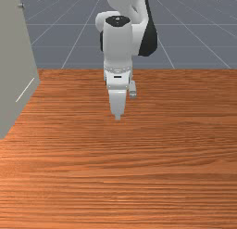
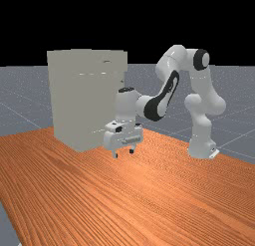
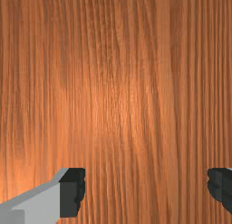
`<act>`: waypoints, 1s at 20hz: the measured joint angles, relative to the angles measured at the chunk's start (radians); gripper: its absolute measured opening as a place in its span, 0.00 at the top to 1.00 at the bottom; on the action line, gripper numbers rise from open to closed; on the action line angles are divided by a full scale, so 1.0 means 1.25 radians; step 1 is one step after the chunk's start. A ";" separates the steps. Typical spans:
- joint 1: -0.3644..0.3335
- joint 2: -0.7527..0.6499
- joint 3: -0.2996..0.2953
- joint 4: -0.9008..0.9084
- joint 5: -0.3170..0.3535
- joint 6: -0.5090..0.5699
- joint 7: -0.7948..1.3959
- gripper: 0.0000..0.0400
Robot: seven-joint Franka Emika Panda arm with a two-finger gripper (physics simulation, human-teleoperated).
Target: Open the drawer
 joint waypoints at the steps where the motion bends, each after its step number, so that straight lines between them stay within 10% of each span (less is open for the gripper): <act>1: 0.003 -0.001 -0.008 -0.004 -0.014 -0.010 0.006 0.38; 2: 0.001 0.001 -0.015 -0.008 -0.022 -0.016 0.010 0.61; 4: 0.000 -0.003 -0.027 -0.018 -0.025 -0.023 0.037 0.22; 6: -0.001 -0.006 -0.031 -0.021 -0.026 -0.025 0.047 0.08; 8: 0.011 -0.164 -0.066 -0.150 0.018 -0.089 0.357 0.65; 10: 0.008 -0.249 -0.090 -0.201 0.062 -0.094 0.684 0.87; 13: 0.004 -0.295 -0.100 -0.250 0.096 -0.063 1.031 0.97; 20: 0.010 -0.338 -0.094 -0.261 0.107 -0.082 1.138 1.00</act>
